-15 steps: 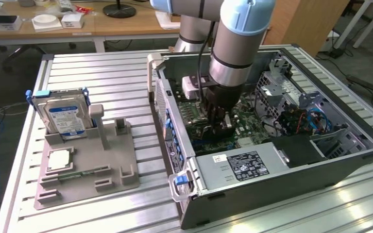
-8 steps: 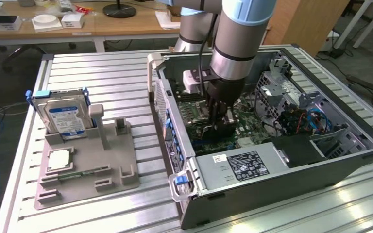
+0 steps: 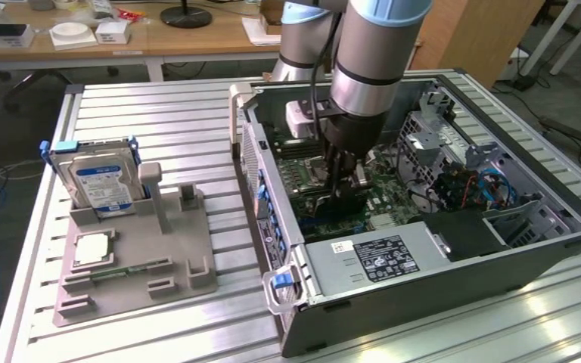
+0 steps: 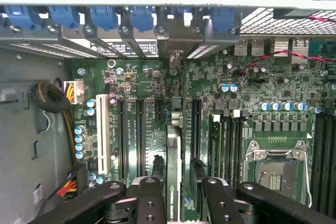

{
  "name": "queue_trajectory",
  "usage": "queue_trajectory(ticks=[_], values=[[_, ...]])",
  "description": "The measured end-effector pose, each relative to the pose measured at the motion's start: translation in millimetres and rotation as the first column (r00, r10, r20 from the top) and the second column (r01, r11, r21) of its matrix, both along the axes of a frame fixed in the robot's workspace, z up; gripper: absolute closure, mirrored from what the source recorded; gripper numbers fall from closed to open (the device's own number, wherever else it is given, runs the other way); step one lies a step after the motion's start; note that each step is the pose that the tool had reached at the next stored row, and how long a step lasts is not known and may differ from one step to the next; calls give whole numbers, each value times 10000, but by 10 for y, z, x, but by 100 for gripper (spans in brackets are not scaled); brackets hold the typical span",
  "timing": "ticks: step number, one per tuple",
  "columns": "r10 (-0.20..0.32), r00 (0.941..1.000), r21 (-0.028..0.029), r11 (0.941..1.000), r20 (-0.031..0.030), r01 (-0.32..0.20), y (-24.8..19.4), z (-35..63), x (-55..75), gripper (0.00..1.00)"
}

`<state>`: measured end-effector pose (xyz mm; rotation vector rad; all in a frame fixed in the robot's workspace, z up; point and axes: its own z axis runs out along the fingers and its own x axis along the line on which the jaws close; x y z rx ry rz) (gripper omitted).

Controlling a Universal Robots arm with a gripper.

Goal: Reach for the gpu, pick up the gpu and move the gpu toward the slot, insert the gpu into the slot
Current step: 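Insert the gpu into the slot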

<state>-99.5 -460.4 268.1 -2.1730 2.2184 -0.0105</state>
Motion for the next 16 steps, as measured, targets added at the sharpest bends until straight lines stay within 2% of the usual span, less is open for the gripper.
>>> queue_trajectory(ticks=[5, 6, 9, 11, 16], values=[[0, 10000, 2, 10000, 3, 0, 0, 23, 0, 68], [0, 10000, 1, 10000, 1, 0, 0, 23, 0, 75], [0, 10000, 0, 10000, 1, 0, 0, 24, 0, 80], [0, 10000, 0, 10000, 1, 0, 0, 24, 0, 90], [0, 10000, 0, 10000, 1, 0, 0, 24, 0, 90]])
